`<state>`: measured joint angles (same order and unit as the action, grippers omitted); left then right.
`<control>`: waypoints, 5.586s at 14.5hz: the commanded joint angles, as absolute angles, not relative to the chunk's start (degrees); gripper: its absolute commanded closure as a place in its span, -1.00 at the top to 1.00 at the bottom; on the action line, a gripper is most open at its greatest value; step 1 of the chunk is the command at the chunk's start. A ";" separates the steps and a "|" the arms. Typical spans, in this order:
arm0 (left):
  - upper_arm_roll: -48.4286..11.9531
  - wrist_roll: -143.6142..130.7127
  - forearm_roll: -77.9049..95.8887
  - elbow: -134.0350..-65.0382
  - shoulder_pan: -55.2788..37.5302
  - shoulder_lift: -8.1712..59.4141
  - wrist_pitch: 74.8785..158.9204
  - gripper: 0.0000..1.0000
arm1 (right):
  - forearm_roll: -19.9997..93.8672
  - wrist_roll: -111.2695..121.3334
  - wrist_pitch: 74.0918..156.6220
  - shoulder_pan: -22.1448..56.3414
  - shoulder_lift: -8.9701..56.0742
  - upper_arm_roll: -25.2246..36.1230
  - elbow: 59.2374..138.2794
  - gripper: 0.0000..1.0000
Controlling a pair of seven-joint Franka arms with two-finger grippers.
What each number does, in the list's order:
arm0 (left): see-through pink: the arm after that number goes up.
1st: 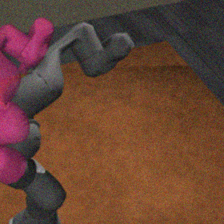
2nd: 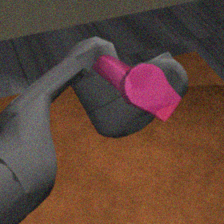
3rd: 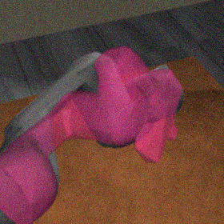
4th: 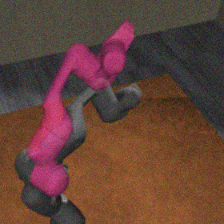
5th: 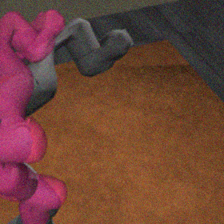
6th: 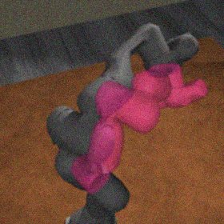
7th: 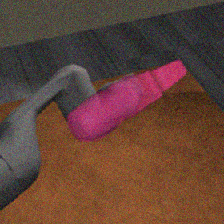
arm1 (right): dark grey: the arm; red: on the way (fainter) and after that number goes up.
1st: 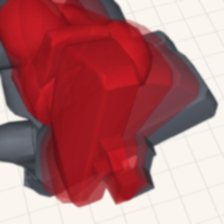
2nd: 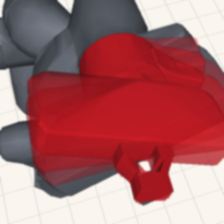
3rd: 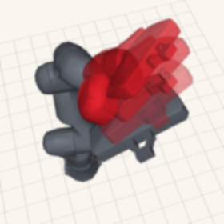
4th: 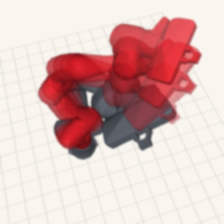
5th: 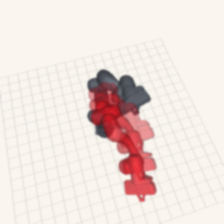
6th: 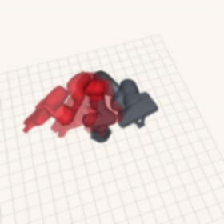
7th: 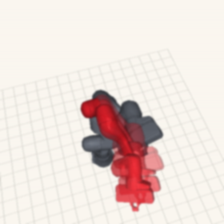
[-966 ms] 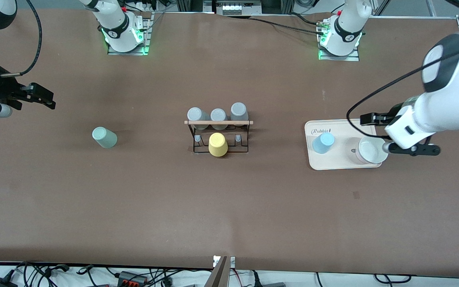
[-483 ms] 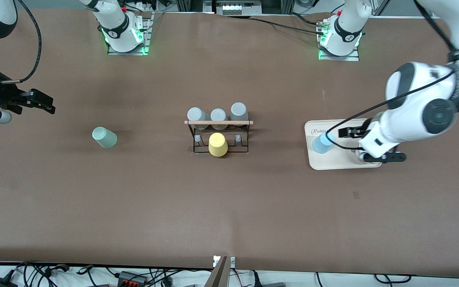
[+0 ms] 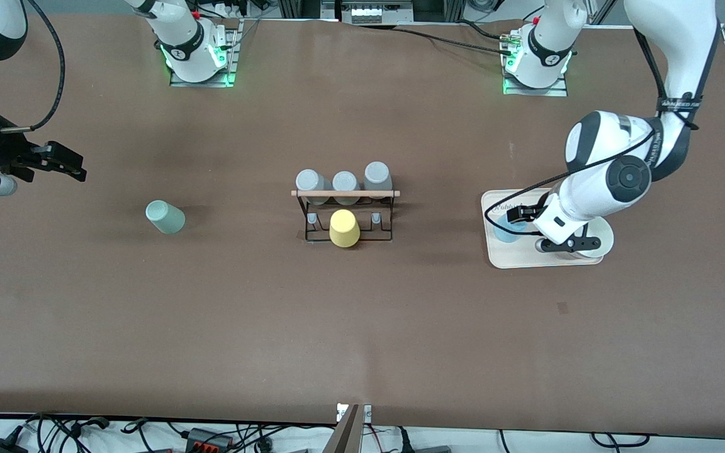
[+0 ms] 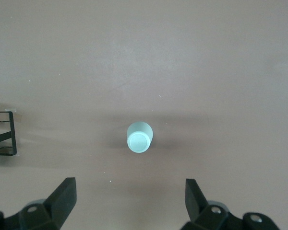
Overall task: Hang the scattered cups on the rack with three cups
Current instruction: 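Close the left gripper on the light blue cup and lift it, then carry the light blue cup with the left gripper to the rack, then hang the blue cup on the rack while the right gripper reaches the teal cup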
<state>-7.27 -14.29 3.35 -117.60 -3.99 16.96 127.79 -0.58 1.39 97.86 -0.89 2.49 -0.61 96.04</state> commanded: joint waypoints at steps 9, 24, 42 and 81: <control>-7.82 -16.52 3.43 -123.40 -4.83 19.07 137.46 0.55 | -0.35 2.20 97.65 -1.32 2.72 -0.79 95.10 1.00; -7.91 -33.45 3.95 -96.01 -10.27 21.78 114.80 -0.29 | -0.35 2.20 97.65 -1.32 2.72 -0.79 95.10 1.00; -7.82 -68.20 3.96 -76.55 -32.78 33.83 111.62 -0.29 | -0.09 1.32 97.12 -1.76 3.25 -0.79 95.10 1.00; -7.73 -33.79 0.88 -78.40 -7.75 18.11 96.95 1.00 | -2.72 1.50 118.89 -1.05 13.00 -0.88 113.10 1.00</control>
